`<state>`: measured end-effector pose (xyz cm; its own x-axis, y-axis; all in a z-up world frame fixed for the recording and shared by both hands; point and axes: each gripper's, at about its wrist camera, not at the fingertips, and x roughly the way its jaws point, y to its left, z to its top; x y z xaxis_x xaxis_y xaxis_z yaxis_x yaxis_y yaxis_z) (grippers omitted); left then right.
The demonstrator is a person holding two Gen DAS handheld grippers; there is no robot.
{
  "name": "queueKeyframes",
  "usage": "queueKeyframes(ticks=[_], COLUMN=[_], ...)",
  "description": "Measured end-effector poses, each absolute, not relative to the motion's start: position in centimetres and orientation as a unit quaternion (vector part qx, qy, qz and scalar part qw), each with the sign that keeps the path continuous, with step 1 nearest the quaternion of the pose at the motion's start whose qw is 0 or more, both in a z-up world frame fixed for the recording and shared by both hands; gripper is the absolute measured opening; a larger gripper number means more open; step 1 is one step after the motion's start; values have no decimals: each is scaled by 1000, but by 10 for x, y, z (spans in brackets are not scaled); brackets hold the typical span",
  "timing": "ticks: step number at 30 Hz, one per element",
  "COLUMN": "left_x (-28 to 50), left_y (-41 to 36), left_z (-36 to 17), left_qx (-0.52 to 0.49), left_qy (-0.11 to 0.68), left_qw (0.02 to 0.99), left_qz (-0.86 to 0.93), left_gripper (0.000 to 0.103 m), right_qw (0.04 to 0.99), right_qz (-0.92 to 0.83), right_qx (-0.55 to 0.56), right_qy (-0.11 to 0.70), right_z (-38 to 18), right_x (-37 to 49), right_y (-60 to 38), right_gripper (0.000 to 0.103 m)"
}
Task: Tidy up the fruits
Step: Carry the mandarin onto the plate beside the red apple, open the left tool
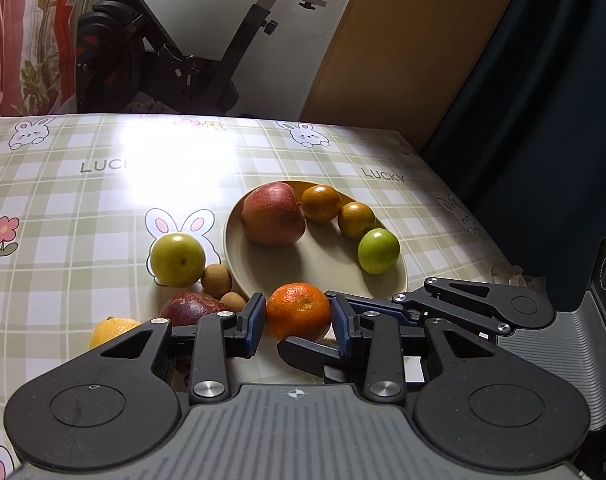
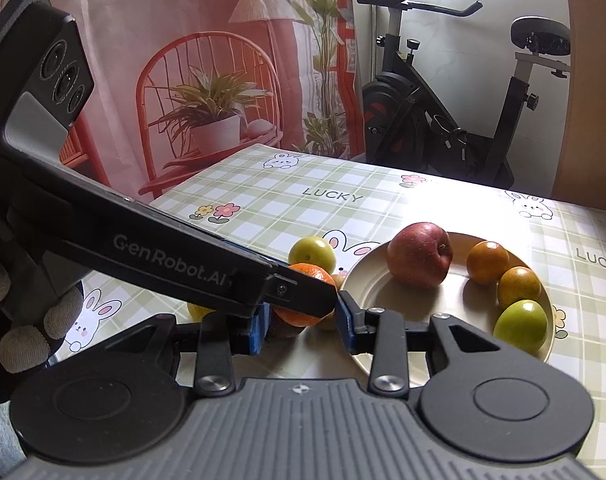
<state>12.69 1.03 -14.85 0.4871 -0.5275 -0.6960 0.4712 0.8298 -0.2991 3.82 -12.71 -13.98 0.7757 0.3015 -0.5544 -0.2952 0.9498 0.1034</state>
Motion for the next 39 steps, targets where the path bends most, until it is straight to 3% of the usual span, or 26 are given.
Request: queueKeyframes(ticks=[39], left_x=[213], left_y=[-40], left_z=[-198], left_qx=[18], left_qy=[466], left_qw=[847], left_qz=[-256], left_gripper=[38], right_qw=[929], right_qz=[126], right_qx=[71], right_qy=[341], right_z=[-193], right_x=[119], right_y=[-171], right_gripper=[38])
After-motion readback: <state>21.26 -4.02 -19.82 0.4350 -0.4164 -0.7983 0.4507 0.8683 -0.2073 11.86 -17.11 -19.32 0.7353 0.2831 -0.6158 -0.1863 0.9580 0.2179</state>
